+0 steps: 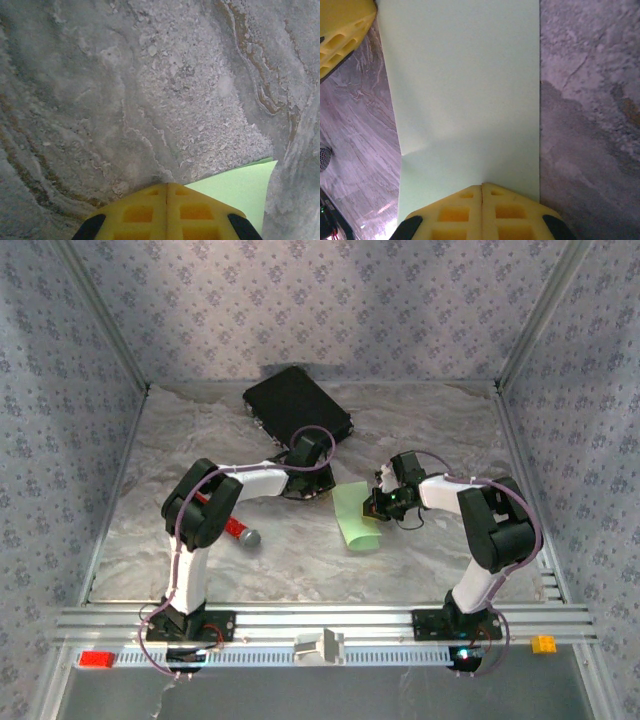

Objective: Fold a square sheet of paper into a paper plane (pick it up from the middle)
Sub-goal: First fold the square sheet of paper in half at the center of the table.

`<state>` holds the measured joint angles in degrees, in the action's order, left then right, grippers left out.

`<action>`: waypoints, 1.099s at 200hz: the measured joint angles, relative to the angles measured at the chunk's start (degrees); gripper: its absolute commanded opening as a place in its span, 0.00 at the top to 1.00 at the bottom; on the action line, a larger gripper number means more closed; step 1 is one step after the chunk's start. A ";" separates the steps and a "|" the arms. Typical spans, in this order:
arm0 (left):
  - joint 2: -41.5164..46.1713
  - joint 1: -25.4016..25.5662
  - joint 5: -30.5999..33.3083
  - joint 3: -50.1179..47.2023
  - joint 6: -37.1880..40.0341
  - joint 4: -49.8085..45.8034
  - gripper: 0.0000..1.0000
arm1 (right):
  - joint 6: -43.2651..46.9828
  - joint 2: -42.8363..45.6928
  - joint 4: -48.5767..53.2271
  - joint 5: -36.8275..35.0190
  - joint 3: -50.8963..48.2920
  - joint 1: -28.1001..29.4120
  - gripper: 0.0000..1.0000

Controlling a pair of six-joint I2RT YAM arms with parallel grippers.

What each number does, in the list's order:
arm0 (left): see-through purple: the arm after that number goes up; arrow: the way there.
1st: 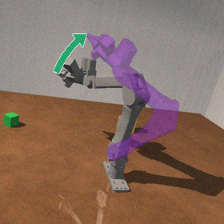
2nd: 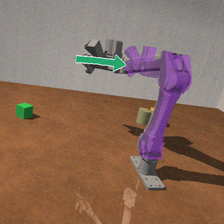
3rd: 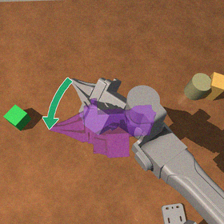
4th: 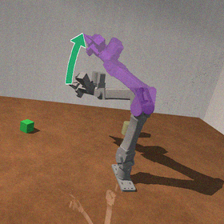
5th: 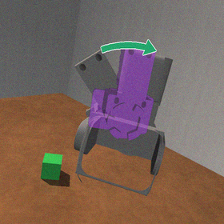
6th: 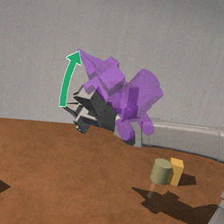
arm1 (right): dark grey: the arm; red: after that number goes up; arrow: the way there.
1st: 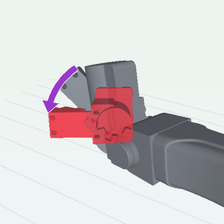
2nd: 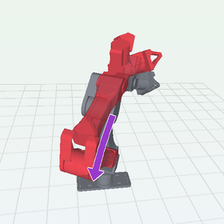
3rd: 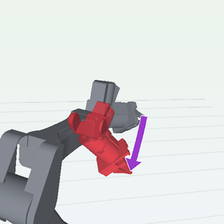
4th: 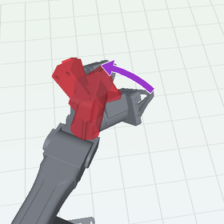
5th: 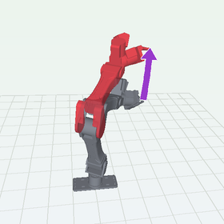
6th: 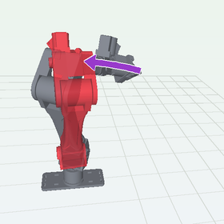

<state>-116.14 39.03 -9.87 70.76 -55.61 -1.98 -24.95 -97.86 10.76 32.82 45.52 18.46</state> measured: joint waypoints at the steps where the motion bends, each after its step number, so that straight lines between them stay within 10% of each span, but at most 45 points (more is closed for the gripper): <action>1: 0.00 0.02 0.07 0.00 -0.02 0.00 0.96 | 0.00 0.00 0.00 -0.02 0.00 0.00 1.00; 97: 5.49 1.92 2.21 -0.13 2.45 -2.27 0.89 | 0.00 0.17 -0.04 -0.02 -0.17 -0.22 1.00; 220: 4.96 5.35 -20.26 -9.70 -5.42 14.64 0.91 | 0.00 0.26 -0.13 -0.13 -0.26 -0.22 1.00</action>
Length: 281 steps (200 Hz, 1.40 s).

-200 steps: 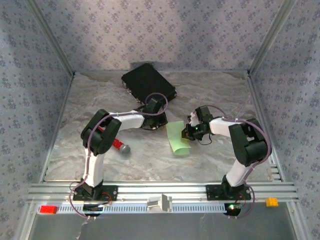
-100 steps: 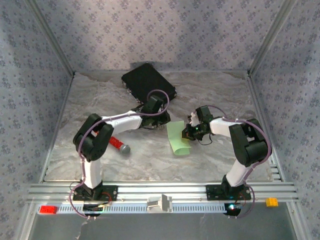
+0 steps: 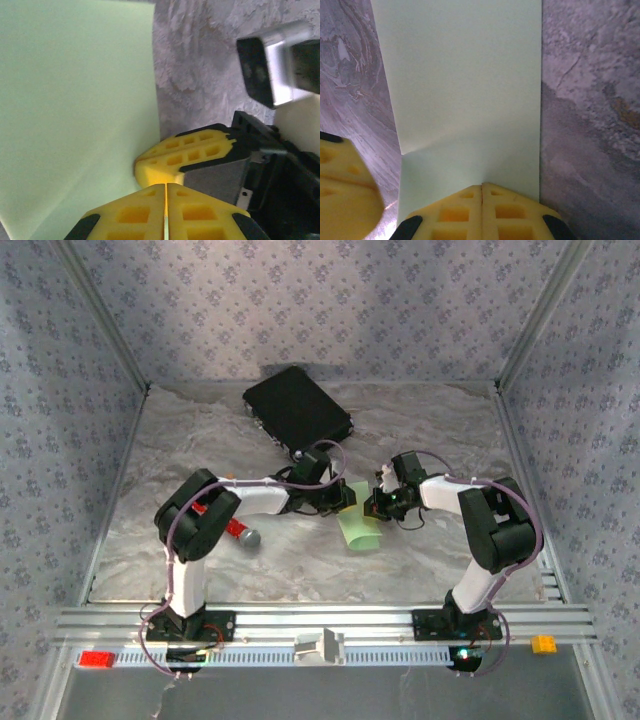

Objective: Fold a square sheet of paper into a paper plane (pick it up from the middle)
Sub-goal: First fold the square sheet of paper in half at the center of the table.

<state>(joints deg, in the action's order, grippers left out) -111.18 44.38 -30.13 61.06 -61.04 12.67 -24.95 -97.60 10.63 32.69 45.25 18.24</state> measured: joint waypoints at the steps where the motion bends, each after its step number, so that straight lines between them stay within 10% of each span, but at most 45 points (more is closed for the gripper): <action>1: -0.02 0.00 -0.07 -0.04 -0.02 0.02 0.91 | 0.00 0.00 0.02 0.00 0.00 0.00 1.00; 281: 2.64 2.89 2.75 -11.19 -1.29 4.90 0.90 | 0.00 0.13 0.07 -0.35 -0.07 0.00 1.00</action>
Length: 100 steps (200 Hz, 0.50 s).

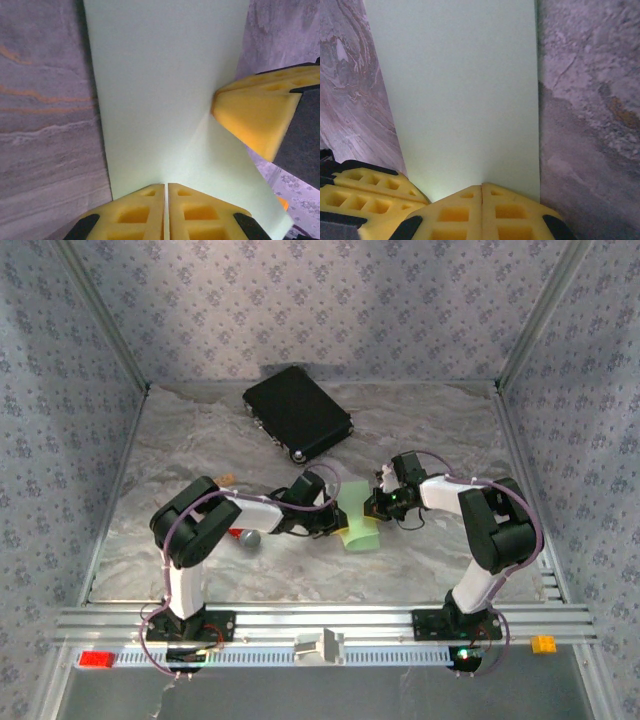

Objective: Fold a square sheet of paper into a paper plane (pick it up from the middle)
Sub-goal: First fold the square sheet of paper in half at the center of the table.

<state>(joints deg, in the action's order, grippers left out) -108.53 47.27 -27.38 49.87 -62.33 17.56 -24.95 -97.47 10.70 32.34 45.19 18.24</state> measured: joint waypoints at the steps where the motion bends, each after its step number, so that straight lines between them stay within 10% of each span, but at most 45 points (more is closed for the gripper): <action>1: 0.00 0.00 0.02 0.00 0.07 -0.02 0.90 | -0.02 0.00 0.00 0.00 0.00 0.00 1.00; 100: 4.22 0.85 3.82 1.11 1.64 -6.34 0.90 | -0.02 0.33 0.00 -0.55 -0.15 0.00 1.00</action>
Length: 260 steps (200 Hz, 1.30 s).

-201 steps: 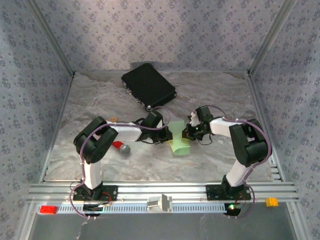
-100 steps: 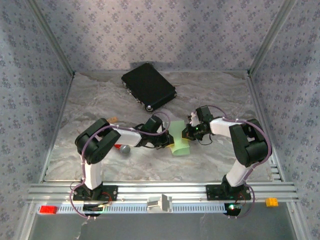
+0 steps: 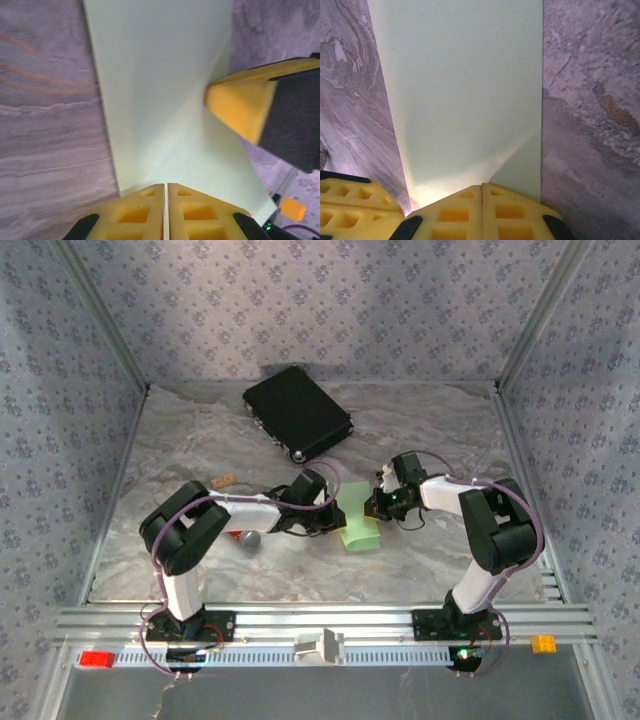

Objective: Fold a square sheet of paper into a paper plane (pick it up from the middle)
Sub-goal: First fold the square sheet of paper in half at the center of the table.

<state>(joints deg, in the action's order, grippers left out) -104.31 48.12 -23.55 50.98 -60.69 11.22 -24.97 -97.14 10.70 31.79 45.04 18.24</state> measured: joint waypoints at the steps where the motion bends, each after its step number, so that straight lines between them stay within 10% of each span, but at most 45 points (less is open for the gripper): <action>1: 0.00 0.00 -0.02 0.00 -0.09 0.07 0.90 | 0.00 0.00 0.00 0.00 0.00 0.00 1.00; 260: 0.59 4.09 0.17 -2.12 -3.52 4.59 0.89 | 0.00 0.20 0.04 -0.33 -0.15 -0.26 1.00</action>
<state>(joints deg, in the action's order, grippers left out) -103.72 52.21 -23.38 48.86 -64.20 15.81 -24.97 -96.95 10.74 31.46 44.88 17.98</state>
